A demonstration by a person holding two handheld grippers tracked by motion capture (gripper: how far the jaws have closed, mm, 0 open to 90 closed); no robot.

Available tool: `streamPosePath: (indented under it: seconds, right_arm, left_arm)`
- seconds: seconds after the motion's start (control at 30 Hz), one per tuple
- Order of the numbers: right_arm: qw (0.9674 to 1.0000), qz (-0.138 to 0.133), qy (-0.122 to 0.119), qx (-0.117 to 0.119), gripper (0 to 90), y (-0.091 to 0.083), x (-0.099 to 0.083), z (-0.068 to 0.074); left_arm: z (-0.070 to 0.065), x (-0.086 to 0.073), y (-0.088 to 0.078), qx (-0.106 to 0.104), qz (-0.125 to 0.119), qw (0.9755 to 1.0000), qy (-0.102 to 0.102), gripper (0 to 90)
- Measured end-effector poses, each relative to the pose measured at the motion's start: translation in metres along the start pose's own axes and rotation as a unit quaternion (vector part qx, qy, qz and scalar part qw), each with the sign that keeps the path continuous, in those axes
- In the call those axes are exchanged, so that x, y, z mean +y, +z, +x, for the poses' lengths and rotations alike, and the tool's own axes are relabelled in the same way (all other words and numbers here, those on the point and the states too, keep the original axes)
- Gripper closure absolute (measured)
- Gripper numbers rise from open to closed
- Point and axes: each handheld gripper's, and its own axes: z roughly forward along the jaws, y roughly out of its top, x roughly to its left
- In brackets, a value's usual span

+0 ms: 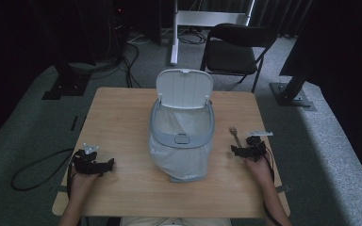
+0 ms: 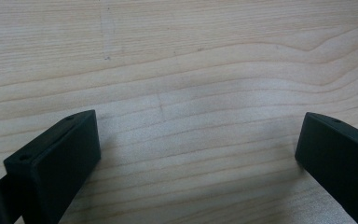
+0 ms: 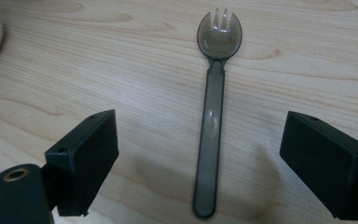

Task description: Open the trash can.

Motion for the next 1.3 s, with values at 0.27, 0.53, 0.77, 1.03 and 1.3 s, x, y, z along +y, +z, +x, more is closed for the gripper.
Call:
streamPosePath:
  seconds: [0.27, 0.53, 0.77, 1.03, 1.3]
  right_arm:
    - [1.0, 0.0, 0.005, -0.002, 10.9, 0.006, 0.004, -0.005]
    - [1.0, 0.001, 0.006, -0.001, 12.9, 0.01, 0.006, -0.005]
    - [0.9996, 0.019, -0.02, -0.01, 18.1, 0.018, 0.011, 0.0]
    - [0.9994, 0.012, -0.028, -0.017, 22.3, 0.016, 0.007, 0.003]
    - [0.9994, 0.003, -0.029, -0.016, 34.8, 0.013, 0.006, 0.003]
  left_arm:
    - [-0.001, 0.001, 0.001, 0.004, -0.001, 1.0, -0.004, 0.0]
    - [-0.001, 0.001, 0.001, 0.003, -0.001, 1.0, -0.003, 0.0]
    - [-0.001, 0.001, 0.001, 0.003, 0.0, 1.0, -0.002, 0.0]
    - [-0.001, 0.001, 0.001, 0.0, 0.0, 1.0, 0.001, 0.0]
    - [-0.002, 0.0, 0.0, 0.0, 0.0, 1.0, 0.001, 0.0]
